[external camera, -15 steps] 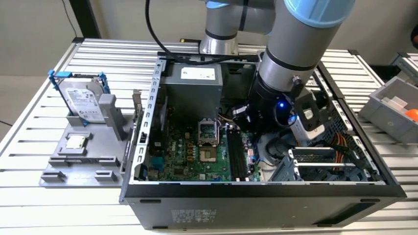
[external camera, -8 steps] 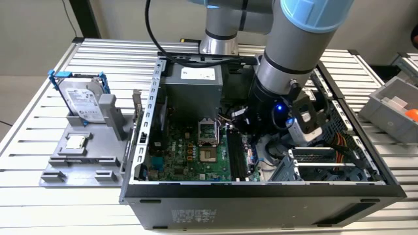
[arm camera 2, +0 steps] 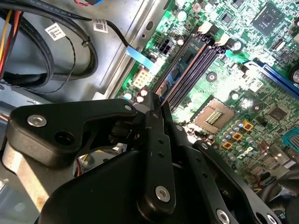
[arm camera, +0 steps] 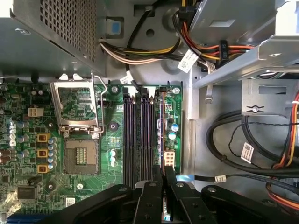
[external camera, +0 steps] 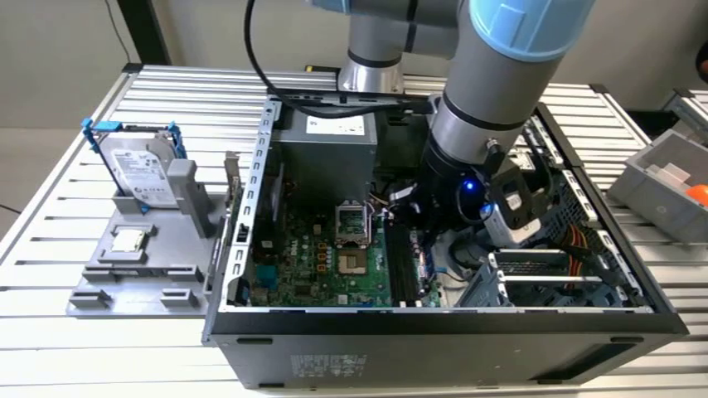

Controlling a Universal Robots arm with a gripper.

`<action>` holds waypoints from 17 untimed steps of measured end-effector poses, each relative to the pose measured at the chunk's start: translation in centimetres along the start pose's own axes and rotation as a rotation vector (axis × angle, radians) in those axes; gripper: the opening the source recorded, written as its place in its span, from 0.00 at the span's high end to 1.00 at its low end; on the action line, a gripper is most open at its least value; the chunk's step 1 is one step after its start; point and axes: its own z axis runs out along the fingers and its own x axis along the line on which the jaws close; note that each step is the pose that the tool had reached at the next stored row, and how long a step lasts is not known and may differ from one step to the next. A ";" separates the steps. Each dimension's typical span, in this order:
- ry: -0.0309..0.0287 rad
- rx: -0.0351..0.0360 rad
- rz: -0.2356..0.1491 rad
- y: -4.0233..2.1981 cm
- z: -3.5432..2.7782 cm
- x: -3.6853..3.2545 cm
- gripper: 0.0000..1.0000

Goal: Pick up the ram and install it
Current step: 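Insert the ram into the slot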

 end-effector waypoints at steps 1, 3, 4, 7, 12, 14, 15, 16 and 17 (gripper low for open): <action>0.0000 0.0003 0.000 0.00 0.07 0.03 1.00; -0.0001 0.0007 0.000 -0.01 0.20 0.09 1.00; -0.0001 0.0008 0.000 -0.01 0.26 0.13 1.00; -0.0001 0.0012 0.000 -0.01 0.42 0.23 1.00; -0.0001 0.0030 0.000 -0.02 0.76 0.37 1.00; -0.0001 0.0040 -0.001 -0.03 0.87 0.40 1.00; 0.0000 0.0042 -0.001 -0.03 0.91 0.42 1.00; 0.0000 0.0045 -0.001 -0.04 0.95 0.42 1.00; 0.0000 0.0046 -0.001 -0.04 1.01 0.43 1.00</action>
